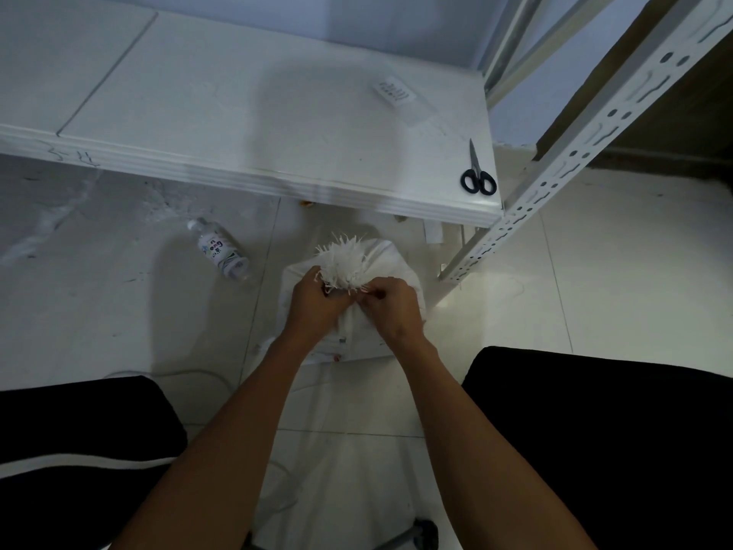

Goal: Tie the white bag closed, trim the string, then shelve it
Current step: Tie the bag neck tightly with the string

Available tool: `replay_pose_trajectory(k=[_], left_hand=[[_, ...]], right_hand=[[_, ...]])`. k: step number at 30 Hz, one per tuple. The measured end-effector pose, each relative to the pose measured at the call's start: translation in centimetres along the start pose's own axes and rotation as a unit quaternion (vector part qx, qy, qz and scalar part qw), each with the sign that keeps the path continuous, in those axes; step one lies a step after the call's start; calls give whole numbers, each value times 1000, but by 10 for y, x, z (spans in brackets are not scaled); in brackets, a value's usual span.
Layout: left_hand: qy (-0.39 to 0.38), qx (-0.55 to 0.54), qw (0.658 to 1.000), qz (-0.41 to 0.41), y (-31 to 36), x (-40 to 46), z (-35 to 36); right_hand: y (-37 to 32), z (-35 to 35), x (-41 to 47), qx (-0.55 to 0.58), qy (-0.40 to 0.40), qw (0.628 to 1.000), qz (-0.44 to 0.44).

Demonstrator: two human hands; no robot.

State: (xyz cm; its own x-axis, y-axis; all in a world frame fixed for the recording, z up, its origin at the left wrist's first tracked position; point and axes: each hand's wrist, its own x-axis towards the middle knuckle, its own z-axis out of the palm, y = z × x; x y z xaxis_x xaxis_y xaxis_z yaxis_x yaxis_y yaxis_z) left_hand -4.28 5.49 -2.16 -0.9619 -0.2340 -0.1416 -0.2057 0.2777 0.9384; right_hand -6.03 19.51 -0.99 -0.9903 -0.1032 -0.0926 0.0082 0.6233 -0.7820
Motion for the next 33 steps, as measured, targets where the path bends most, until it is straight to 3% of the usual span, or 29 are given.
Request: replay_pose_trajectory(k=[10,25,33], left_hand=[[44,64,996,32,4,0,14],[87,162,981,69,0,-1,24],[124,137,979,87,-4,-3,28]], right_hand=[[1,13,-1,-100,23,994,-49],[5,10,2,-131,51,990,-27],[3,2,-2,-87,84,992,-26]])
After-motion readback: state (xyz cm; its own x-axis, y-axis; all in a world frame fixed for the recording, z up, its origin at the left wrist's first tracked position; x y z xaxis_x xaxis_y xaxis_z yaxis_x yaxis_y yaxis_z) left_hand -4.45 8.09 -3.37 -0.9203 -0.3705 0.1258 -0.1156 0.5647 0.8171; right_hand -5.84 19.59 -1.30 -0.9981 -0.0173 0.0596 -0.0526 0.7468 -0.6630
